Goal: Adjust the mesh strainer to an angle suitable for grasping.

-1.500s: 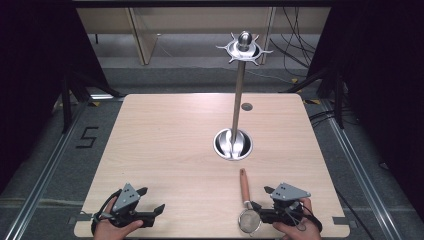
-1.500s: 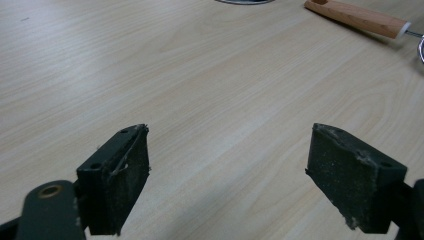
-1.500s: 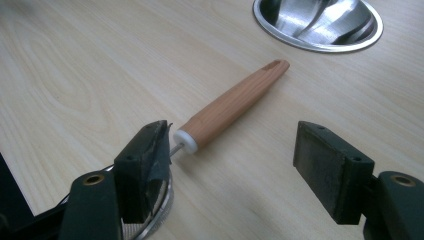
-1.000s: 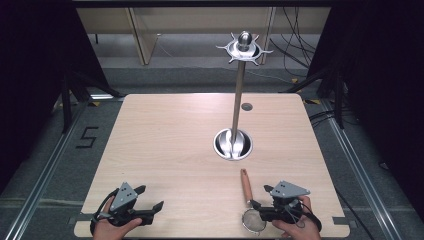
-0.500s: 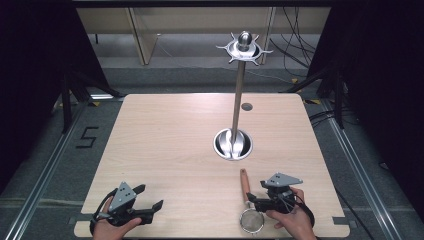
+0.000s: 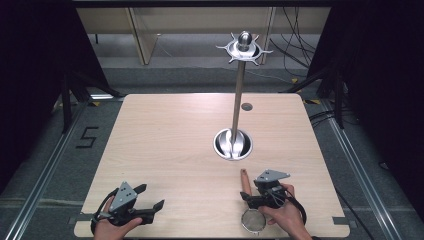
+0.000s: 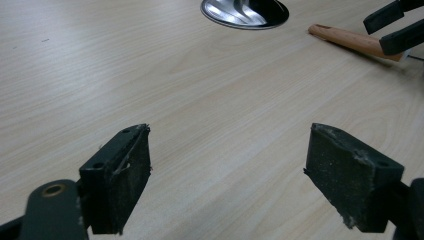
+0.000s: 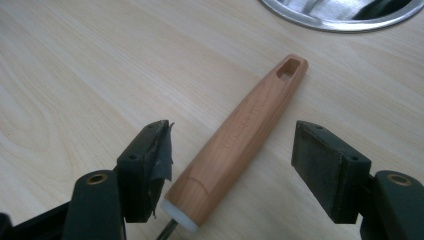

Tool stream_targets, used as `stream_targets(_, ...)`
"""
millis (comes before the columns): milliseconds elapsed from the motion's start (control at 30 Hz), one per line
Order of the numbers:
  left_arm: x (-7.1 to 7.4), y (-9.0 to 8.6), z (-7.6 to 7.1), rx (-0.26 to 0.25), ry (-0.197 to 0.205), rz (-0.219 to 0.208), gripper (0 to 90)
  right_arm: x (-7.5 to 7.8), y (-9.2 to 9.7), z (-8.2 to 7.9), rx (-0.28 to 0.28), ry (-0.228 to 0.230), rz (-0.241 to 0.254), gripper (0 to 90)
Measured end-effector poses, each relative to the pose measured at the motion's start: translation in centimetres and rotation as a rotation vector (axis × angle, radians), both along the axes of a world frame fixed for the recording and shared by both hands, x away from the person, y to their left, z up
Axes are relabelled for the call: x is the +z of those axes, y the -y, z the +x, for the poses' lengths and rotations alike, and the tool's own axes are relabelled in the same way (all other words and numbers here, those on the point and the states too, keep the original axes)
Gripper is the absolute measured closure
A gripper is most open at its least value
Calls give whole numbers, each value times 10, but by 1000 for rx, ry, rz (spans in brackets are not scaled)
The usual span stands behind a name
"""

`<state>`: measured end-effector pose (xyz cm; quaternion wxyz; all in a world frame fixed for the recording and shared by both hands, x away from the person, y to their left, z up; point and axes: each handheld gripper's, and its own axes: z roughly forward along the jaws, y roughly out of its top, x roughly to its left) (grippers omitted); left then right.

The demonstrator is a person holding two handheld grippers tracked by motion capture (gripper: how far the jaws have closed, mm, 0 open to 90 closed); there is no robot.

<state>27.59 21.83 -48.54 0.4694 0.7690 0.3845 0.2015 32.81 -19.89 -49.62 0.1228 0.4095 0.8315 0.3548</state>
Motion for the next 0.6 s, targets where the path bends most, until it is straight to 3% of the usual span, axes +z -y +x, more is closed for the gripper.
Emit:
stream_targets(100, 0, -2, 1, -4, 5, 12, 181, -1, -4, 0, 15, -22, -33, 333)
stream_targets(133, 0, -2, 1, -4, 5, 12, 180, -5, -7, 1, 3, 5, -11, 335)
stream_targets(167, 0, -1, 1, -4, 2, 7, 180, -2, -6, 1, 12, -31, -37, 337)
stream_targets(200, 0, -1, 0, -6, -5, 4, 180, -5, -7, 2, 16, -12, -42, 337)
stream_targets(233, -1, 0, 0, -6, -4, -5, 181, -3, -7, 2, 21, -43, -59, 340)
stream_targets(267, 0, -1, 1, -22, 6, 18, 180, -8, -10, 3, 11, 2, -39, 347)
stream_targets(300, 0, 0, 0, -14, -4, 6, 181, -5, -9, 2, 31, -43, -67, 356)
stream_targets(400, -1, 0, 0, -15, -6, 2, 180, -7, -12, 3, 40, -25, -69, 373)
stream_targets(433, -1, 0, 0, -16, -1, -2, 180, -6, -13, 3, 48, -66, -91, 389)
stream_targets(467, -1, 1, 0, -25, 0, -15, 180, -8, -13, 5, 57, -34, -94, 407)
stream_targets(500, 1, -1, 1, -36, 12, 14, 180, -6, -13, 4, 65, -64, -104, 439)
stream_targets(567, 1, 1, 0, -29, 3, -7, 180, -6, -12, 8, 90, -36, -109, 473)
stream_targets(600, 1, 1, 0, -32, 8, -3, 180, -4, -13, 7, 78, -65, -108, 476)
